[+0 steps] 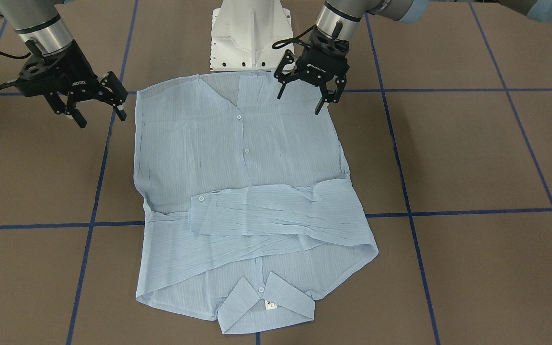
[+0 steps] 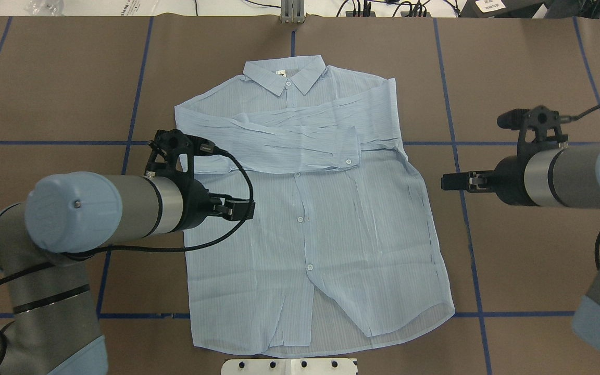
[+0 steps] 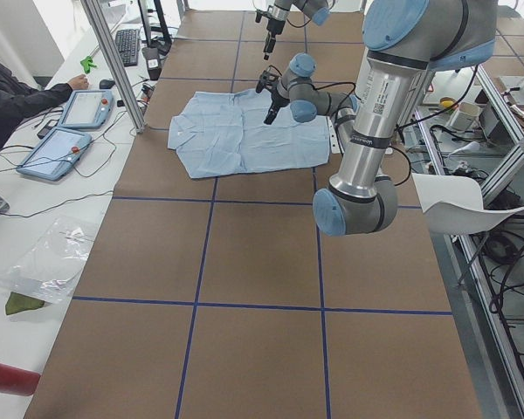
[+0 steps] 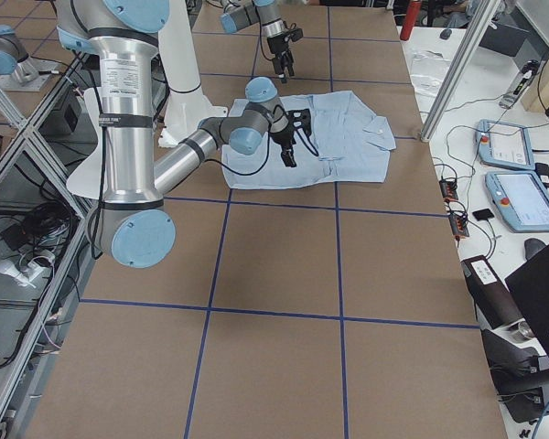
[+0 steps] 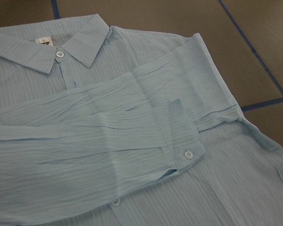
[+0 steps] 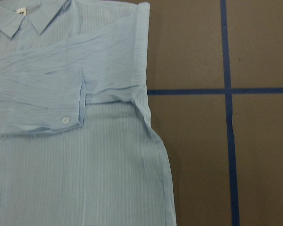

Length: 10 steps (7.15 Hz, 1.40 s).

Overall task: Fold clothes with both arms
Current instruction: 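Lower both grippers to the shirt hem corners nearest the robot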

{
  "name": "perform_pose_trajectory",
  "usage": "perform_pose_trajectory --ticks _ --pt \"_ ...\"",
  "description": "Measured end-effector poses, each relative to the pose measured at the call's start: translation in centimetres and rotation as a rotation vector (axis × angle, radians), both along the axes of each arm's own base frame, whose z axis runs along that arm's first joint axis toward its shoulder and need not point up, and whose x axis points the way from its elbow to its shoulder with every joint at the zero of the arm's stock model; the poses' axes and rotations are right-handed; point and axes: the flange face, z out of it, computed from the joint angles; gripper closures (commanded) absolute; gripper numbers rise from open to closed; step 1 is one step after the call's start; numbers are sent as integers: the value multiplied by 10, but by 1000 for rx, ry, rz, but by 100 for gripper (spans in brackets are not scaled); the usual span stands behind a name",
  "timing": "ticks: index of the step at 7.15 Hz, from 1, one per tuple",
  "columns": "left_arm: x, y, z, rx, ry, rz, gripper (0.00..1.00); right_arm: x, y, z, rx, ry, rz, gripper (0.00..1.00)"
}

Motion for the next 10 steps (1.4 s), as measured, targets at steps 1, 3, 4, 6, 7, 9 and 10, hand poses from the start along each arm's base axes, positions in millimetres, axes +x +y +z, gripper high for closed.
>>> perform_pose_trajectory --ticks 1,3,4,6,7,9,10 --pt "4 23 22 -64 -13 6 0 -9 28 13 -6 -9 -4 0" --pt "31 84 55 -210 -30 5 1 -23 66 24 -23 -10 0 0" --pt "43 113 68 -271 -43 10 10 -30 77 25 -23 -8 8 0" --pt "60 154 88 -348 -79 34 36 -35 85 26 -23 -5 14 0" --pt "64 166 97 -372 -97 39 40 -37 86 26 -21 -4 15 0" --pt "70 176 108 -421 -123 25 43 -39 89 27 -16 -2 13 0" --pt "73 178 110 -445 -128 13 45 -40 90 27 -15 -1 13 0"
